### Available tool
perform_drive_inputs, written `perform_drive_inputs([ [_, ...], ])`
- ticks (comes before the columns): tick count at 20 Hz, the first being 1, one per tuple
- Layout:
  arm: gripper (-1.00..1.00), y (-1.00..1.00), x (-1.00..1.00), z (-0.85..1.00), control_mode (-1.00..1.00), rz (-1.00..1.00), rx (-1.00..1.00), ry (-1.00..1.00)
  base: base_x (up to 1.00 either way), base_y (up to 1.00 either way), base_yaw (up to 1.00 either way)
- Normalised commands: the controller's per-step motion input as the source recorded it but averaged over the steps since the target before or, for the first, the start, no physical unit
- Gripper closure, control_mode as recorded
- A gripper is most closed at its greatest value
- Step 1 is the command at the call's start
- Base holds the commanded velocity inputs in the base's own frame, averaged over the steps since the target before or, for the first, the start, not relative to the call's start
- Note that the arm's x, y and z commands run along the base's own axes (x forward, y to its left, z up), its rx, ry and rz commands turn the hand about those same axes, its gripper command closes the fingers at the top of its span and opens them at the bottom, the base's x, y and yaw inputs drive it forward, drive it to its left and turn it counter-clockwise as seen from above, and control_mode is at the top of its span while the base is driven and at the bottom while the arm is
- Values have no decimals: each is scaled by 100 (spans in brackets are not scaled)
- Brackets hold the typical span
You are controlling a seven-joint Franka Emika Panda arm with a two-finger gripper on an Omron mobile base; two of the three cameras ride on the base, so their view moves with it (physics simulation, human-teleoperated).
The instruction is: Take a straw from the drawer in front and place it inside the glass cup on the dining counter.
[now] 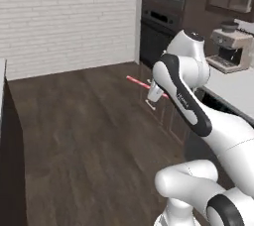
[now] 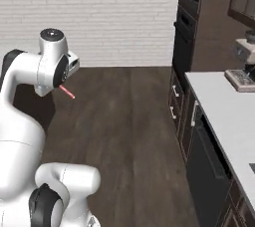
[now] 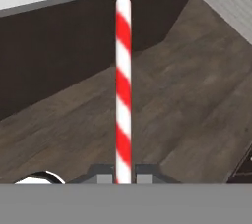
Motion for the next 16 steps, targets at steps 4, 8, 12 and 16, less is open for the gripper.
perform_drive_inputs([
  [4,100,0,0,0,100,0,0,0,100,5,49],
  [8,100,0,0,0,100,0,0,0,100,5,50],
  [12,100,0,0,0,100,0,0,0,100,0,51],
  [16,100,0,0,0,100,0,0,0,100,0,48],
])
